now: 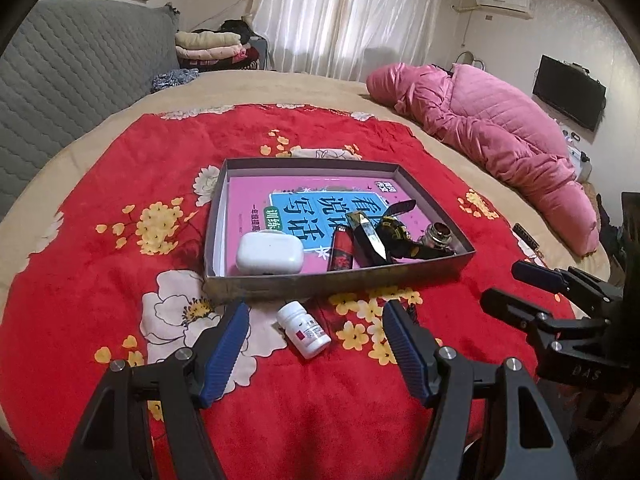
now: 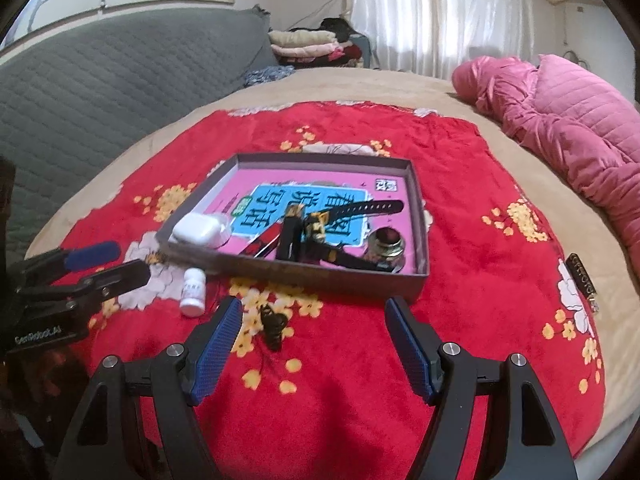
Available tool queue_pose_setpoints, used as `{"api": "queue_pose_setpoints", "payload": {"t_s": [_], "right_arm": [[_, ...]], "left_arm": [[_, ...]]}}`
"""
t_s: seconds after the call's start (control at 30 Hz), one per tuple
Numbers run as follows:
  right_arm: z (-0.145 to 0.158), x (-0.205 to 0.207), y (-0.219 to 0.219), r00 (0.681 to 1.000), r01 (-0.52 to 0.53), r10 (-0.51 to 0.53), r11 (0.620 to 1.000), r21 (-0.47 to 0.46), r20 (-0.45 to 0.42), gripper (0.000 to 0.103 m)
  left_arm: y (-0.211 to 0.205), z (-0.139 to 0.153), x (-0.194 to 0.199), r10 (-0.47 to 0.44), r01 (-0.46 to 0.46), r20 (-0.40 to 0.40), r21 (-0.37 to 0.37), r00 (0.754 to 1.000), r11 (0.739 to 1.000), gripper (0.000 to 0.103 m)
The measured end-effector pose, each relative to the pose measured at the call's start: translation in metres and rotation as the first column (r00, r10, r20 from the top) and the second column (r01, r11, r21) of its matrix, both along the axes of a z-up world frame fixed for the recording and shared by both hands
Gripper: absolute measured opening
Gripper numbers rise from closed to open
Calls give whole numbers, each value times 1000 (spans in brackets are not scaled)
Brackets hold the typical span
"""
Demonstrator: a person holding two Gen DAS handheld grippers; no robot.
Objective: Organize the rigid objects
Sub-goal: 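Withdraw both tools from the box toward the pill bottle and hair clip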
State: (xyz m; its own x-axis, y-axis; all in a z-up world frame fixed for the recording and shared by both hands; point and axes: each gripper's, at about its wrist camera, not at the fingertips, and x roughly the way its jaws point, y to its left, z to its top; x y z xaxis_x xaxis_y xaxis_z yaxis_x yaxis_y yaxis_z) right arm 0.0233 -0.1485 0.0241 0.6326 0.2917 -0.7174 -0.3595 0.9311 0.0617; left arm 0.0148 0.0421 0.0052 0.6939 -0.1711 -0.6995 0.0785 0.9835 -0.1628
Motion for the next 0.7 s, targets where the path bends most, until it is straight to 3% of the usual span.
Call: {"api": "queue_pose_setpoints", "payload": {"t_s": [0.7], "right_arm": [[-24, -4, 14, 997, -45, 45, 999, -8, -59, 75]], "left_arm": [[-6, -28, 8, -10, 8, -123, -12, 992, 1000, 69]]}}
